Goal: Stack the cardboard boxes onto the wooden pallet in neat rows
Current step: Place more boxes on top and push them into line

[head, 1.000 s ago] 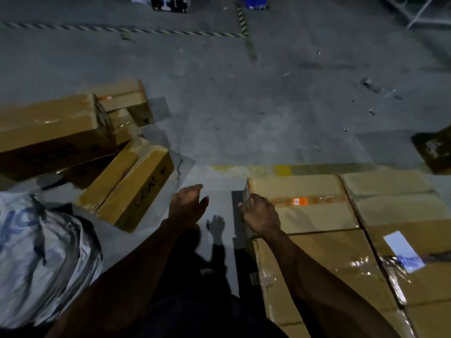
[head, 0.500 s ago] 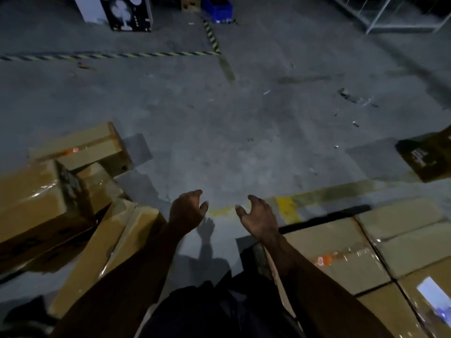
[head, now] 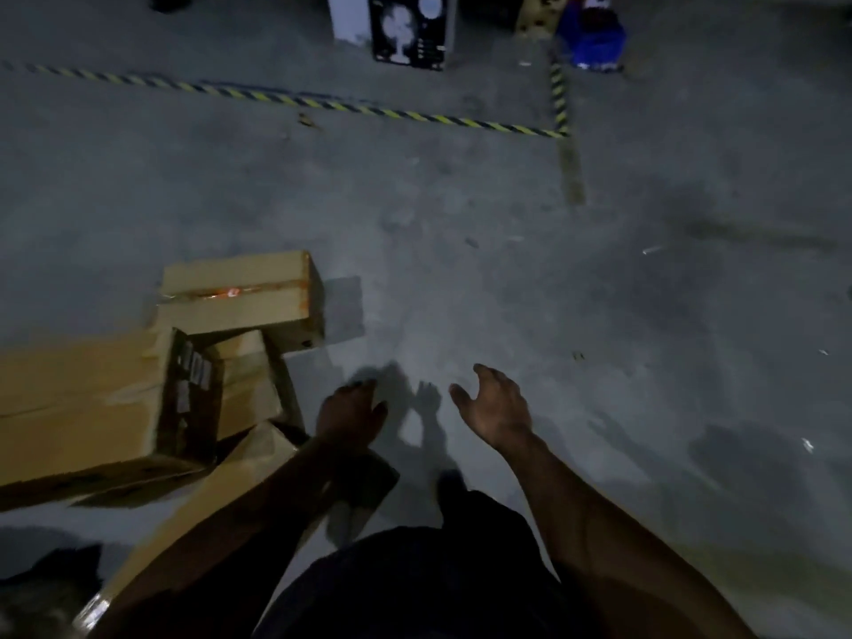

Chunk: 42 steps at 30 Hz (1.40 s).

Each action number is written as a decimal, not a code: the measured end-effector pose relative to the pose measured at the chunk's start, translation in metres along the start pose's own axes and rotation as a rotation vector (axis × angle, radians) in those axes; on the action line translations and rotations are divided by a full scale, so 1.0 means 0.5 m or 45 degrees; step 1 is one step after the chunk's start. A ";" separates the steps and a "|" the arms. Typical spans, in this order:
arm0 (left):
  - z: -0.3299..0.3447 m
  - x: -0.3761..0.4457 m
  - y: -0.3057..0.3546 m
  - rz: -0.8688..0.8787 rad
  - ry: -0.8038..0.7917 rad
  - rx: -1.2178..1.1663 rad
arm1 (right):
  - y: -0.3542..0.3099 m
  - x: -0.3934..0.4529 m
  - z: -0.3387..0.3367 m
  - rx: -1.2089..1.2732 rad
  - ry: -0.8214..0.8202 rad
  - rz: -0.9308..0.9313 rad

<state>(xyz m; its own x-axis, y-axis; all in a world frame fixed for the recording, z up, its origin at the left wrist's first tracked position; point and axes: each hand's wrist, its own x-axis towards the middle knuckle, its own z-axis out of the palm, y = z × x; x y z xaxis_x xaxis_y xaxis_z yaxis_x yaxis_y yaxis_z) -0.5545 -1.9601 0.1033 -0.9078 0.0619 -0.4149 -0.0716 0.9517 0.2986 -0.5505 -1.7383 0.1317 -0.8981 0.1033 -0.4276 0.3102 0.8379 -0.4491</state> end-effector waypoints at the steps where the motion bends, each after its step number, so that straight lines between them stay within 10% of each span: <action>1: -0.022 0.027 0.003 -0.034 -0.015 -0.004 | -0.019 0.046 -0.022 -0.032 -0.028 -0.050; 11: -0.218 0.244 -0.065 -0.375 0.277 -0.392 | -0.292 0.424 -0.157 -0.193 -0.195 -0.485; 42: -0.596 0.987 -0.524 -1.640 0.605 -0.872 | -1.382 1.283 0.091 -0.893 -0.936 -1.560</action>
<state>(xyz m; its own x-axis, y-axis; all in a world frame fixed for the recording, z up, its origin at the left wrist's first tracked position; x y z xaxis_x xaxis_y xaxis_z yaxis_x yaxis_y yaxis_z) -1.1069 -2.2684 0.0764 -0.1166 -0.8955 -0.4296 -0.9378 -0.0431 0.3444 -1.3268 -2.2755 0.1320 -0.0815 -0.8853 -0.4578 -0.8409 0.3077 -0.4453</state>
